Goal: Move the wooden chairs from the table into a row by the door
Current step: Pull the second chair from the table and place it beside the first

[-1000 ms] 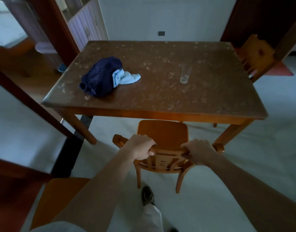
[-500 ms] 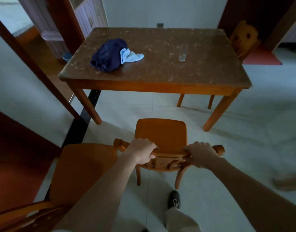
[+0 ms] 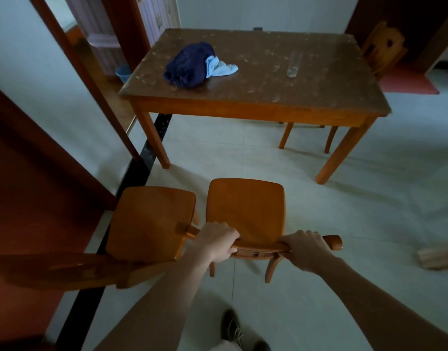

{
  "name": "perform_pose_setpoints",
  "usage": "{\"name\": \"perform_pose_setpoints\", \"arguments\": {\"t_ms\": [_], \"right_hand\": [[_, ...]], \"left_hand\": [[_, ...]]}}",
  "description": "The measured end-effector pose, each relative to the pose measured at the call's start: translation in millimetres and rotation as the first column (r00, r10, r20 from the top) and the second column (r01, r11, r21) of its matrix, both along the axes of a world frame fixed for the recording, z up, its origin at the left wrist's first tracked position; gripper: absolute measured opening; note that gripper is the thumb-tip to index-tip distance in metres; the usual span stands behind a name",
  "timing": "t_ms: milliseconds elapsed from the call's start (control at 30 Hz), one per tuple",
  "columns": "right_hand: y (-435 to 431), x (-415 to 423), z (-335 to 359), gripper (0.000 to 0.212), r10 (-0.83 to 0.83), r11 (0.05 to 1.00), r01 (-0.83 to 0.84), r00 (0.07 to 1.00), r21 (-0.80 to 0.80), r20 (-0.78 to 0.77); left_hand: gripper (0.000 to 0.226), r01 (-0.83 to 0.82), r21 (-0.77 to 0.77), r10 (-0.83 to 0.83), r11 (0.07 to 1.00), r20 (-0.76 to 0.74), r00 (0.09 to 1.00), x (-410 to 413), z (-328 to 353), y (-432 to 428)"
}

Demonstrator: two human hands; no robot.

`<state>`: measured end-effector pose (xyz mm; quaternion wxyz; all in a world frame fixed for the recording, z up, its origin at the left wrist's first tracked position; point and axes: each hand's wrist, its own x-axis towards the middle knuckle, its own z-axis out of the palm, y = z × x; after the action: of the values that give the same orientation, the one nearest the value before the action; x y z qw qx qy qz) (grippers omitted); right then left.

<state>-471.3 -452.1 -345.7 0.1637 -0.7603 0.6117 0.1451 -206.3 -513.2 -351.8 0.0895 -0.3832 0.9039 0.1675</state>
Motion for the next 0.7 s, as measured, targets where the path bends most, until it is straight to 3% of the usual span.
{"name": "perform_pose_setpoints", "arguments": {"t_ms": [400,700], "right_hand": [[82.8,4.8,-28.8,0.036,0.010,1.000,-0.010,1.000,0.004,-0.026],[113.3,-3.9,-36.4,0.040,0.001,1.000,-0.002,0.998,-0.016,-0.062]], "left_hand": [[0.024,-0.055,0.018,0.056,0.998,-0.009,0.998,12.3,-28.2,92.2],[0.025,-0.031,0.049,0.033,0.998,-0.032,0.999,7.7,-31.1,112.9]]}}
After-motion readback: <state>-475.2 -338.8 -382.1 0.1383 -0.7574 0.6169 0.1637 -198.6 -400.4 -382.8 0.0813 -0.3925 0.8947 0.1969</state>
